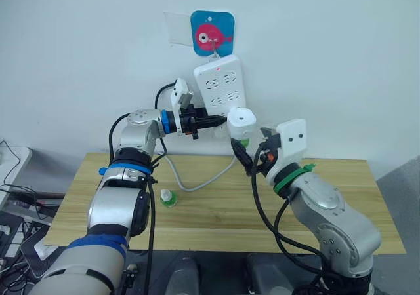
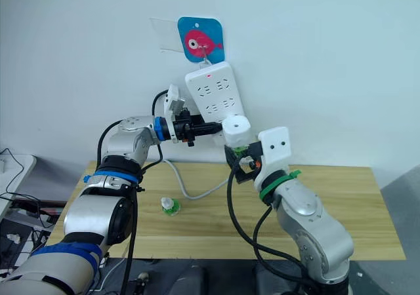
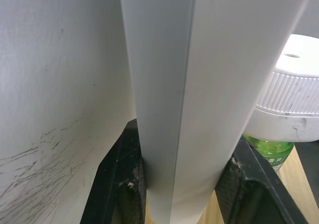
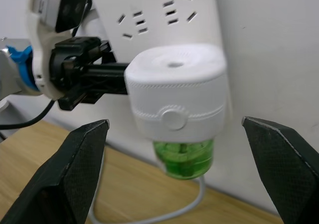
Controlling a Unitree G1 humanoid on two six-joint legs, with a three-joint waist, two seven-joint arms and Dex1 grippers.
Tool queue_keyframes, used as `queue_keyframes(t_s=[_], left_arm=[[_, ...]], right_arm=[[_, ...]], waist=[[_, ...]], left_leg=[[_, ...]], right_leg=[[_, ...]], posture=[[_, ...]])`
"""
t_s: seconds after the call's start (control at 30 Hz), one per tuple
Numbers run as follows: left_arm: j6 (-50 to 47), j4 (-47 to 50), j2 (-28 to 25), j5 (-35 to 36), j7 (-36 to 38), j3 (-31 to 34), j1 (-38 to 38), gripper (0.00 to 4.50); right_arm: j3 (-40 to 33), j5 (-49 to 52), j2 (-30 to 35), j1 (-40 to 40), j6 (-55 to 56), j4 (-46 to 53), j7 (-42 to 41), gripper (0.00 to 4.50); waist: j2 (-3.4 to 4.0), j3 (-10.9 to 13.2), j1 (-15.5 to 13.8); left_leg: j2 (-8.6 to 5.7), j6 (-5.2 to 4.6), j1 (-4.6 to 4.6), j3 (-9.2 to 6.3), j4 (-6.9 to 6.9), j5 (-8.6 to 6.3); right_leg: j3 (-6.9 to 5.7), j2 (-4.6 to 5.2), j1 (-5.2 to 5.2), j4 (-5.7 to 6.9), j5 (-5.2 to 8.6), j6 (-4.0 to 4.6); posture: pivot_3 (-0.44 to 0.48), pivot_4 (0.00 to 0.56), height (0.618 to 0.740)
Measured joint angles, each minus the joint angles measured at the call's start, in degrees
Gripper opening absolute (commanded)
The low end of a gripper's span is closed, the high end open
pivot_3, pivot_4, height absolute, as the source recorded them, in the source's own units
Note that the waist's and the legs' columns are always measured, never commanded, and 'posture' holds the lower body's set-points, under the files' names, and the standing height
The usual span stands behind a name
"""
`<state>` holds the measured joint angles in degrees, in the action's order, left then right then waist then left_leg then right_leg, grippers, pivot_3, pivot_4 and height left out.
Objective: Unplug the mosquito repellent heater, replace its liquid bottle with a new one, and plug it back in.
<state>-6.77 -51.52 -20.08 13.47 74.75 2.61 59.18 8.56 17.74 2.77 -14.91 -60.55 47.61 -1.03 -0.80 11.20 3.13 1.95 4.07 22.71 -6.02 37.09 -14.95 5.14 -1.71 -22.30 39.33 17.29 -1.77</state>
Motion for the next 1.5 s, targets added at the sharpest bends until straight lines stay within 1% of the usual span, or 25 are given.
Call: queue_keyframes(t_s=[0.1, 0.3, 0.53, 0.57, 0.67, 0.77, 0.8, 1.07, 1.3, 1.5], left_arm=[[0.14, 0.26, 0.08, 0.03, -0.19, 0.06, -0.07, 1.32], [-0.08, 2.07, 0.31, 0.38, -0.43, 0.09, -0.75, 1.32], [0.02, 2.23, 0.29, 0.37, -0.67, 0.07, -0.82, 1.32], [0.05, 2.25, 0.29, 0.38, -0.68, 0.06, -0.83, 1.32], [0.19, 2.39, 0.30, 0.38, -0.75, 0.07, -0.94, 1.32], [0.72, 2.49, 0.30, 0.38, -1.05, 0.07, -1.12, 1.32], [0.89, 2.49, 0.31, 0.39, -1.06, 0.07, -1.15, 1.32], [2.56, 1.93, 1.06, 0.38, -1.50, 0.02, -1.07, 1.32], [5.31, -0.64, 1.02, -0.09, -2.77, 0.03, -0.16, 1.32], [6.01, -1.56, 0.84, -0.09, -2.92, 0.12, -0.07, 1.32]], right_arm=[[1.12, -0.89, -1.04, -1.16, 0.58, -1.01, 0.72, 4.50], [3.83, -4.59, -1.34, -5.17, 5.96, -7.66, 1.69, 4.50], [4.00, -7.65, -1.35, -6.96, 11.13, -12.89, 1.89, 4.50], [4.00, -7.85, -1.35, -7.22, 11.75, -13.37, 1.88, 4.50], [4.07, -8.32, -1.35, -7.32, 13.02, -13.99, 1.55, 3.97], [4.61, -8.72, -1.36, -7.30, 14.00, -14.03, 0.94, 2.98], [4.59, -8.74, -1.36, -7.27, 14.09, -14.05, 0.83, 2.94], [4.15, -8.66, -0.87, -6.59, 13.62, -13.03, -0.26, 2.94], [2.54, -6.92, 1.30, -4.61, 6.99, -4.46, -1.61, 2.94], [-0.14, -5.70, 1.56, -4.33, 2.21, -0.66, -1.36, 2.94]], waist=[[0.00, 0.33, 0.18], [-0.03, 0.76, 0.32], [-0.02, 0.78, 0.39], [-0.03, 0.78, 0.39], [-0.03, 0.78, 0.40], [-0.03, 0.78, 0.45], [-0.03, 0.78, 0.46], [-0.03, 0.78, 0.35], [-0.03, 0.77, 0.41], [-0.05, 0.76, 0.83]], left_leg=[[-0.07, 0.06, 0.00, -0.04, 0.00, 0.04], [-0.18, 0.11, 0.02, -0.09, -0.03, 0.08], [-0.24, 0.12, 0.04, -0.09, -0.02, 0.09], [-0.24, 0.13, 0.04, -0.10, -0.02, 0.09], [-0.24, 0.13, 0.04, -0.10, -0.03, 0.09], [-0.24, 0.13, 0.05, -0.11, -0.03, 0.09], [-0.25, 0.13, 0.05, -0.11, -0.03, 0.10], [-0.37, 0.15, 0.12, -0.15, -0.04, 0.10], [-0.46, 0.25, 0.15, -0.18, -0.03, 0.16], [-0.49, 0.39, 0.11, -0.20, -0.04, 0.26]], right_leg=[[-0.04, 0.07, 0.00, 0.06, 0.01, -0.01], [-0.12, 0.21, 0.00, 0.08, 0.02, -0.03], [-0.13, 0.28, -0.01, 0.08, 0.03, -0.04], [-0.14, 0.28, -0.01, 0.08, 0.03, -0.04], [-0.14, 0.29, -0.01, 0.08, 0.03, -0.05], [-0.15, 0.29, -0.01, 0.08, 0.03, -0.05], [-0.15, 0.30, -0.01, 0.08, 0.03, -0.05], [-0.23, 0.45, -0.01, 0.02, 0.06, -0.11], [-0.25, 0.58, 0.01, -0.04, 0.06, -0.18], [-0.25, 0.58, 0.03, 0.07, 0.05, -0.22]], posture=[[-0.104, 0.241, 0.740], [-0.094, 0.235, 0.740], [-0.089, 0.225, 0.740], [-0.085, 0.217, 0.740], [-0.085, 0.217, 0.740], [-0.084, 0.209, 0.740], [-0.084, 0.209, 0.740], [-0.090, 0.205, 0.740], [-0.105, 0.207, 0.740], [-0.109, 0.205, 0.740]])
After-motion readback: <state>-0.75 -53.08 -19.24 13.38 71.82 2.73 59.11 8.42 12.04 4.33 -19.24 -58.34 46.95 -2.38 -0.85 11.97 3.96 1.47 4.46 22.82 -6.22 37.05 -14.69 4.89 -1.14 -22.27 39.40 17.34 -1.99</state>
